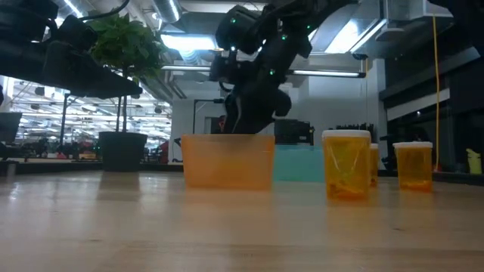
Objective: Pick and place medicine bottles into bin by pill shape (circle, oval)
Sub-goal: Remove the orange capsule bottle from the orange bin
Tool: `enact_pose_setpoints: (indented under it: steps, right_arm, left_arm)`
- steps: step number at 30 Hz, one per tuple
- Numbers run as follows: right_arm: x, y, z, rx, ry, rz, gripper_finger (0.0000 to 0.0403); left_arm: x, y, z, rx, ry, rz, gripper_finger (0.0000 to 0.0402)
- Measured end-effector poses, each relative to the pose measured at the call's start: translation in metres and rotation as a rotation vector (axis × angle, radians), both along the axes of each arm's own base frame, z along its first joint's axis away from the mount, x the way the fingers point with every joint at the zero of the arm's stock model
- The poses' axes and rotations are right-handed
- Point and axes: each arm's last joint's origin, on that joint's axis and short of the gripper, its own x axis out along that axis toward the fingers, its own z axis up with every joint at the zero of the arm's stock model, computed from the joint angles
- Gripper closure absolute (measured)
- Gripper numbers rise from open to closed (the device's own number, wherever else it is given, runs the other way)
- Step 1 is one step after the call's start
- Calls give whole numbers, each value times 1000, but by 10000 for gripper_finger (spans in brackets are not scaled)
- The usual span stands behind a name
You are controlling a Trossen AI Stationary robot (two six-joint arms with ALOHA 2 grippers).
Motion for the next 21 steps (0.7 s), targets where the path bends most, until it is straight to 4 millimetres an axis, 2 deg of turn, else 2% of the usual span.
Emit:
enact_pose_setpoints:
  steps: [9,21]
  right_arm:
    - [7,4,-32,-4,62,28,80]
    - [13,6,-21,-22,67,54,80]
  left_arm:
    - [0,0,0,0,1,0,145]
    - [0,0,0,0,0,0,145]
